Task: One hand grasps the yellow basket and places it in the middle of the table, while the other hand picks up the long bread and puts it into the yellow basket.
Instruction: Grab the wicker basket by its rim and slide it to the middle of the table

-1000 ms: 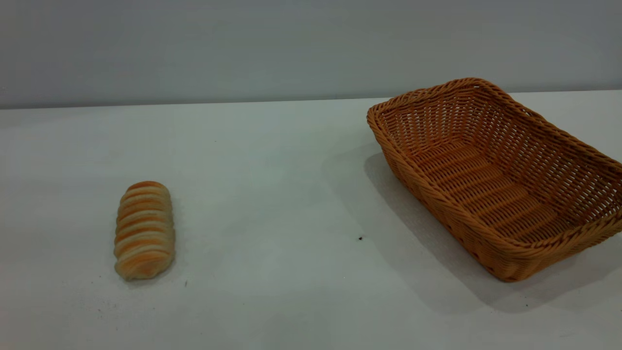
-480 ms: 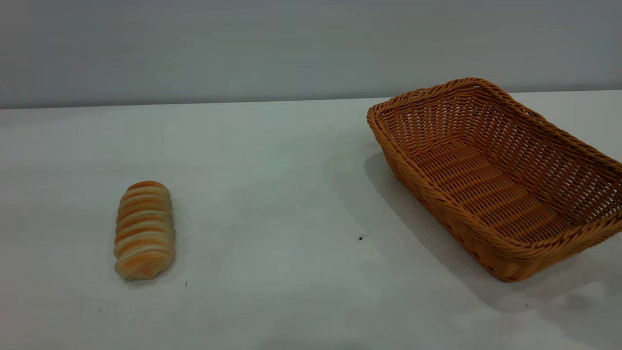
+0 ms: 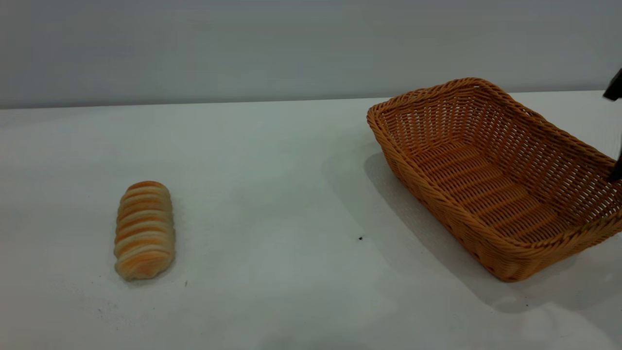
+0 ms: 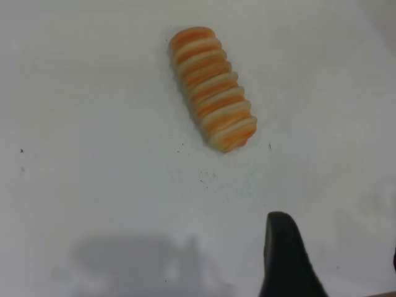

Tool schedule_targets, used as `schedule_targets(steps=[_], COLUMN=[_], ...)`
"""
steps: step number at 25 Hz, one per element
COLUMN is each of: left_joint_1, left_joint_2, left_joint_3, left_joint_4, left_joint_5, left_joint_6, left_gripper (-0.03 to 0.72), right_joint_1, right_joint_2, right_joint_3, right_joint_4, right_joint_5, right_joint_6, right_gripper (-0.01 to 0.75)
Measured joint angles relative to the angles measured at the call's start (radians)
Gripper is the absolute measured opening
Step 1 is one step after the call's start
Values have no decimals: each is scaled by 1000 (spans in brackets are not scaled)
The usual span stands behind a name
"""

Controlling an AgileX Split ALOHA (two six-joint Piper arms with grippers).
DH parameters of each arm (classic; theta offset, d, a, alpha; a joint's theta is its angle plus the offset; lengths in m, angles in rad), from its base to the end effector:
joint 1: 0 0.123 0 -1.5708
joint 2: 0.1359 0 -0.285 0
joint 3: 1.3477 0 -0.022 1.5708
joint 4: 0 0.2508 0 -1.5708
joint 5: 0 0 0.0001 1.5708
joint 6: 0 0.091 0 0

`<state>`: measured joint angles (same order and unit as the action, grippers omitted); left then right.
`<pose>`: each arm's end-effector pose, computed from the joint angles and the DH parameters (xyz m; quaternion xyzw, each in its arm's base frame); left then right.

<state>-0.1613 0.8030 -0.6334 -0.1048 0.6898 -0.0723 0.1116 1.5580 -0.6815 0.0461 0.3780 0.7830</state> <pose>0.1457 -0.0298 0.2910 0.0167 0.9202 -0.0913 0.3802 0.2611 0.0308 0.1596 0.3409 0.9184 0.0980 0.1752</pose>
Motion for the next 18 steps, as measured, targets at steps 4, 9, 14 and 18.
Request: schedule_targets(steps=[4, 9, 14, 18], left_joint_1=[0, 0, 0, 0], left_joint_2=[0, 0, 0, 0], left_joint_3=[0, 0, 0, 0], left_joint_4=[0, 0, 0, 0], left_joint_5=[1, 1, 1, 1], left_joint_6=[0, 1, 2, 2], left_gripper=[463, 463, 463, 463], right_joint_1=[0, 0, 0, 0], right_joint_2=[66, 148, 224, 283], right_joint_3=[0, -1, -6, -9], right_joint_4=[20, 50, 62, 66], right_joint_5=[-59, -113, -178, -229], right_joint_6=[-3, -3, -3, -3], right_gripper=[548, 548, 548, 527])
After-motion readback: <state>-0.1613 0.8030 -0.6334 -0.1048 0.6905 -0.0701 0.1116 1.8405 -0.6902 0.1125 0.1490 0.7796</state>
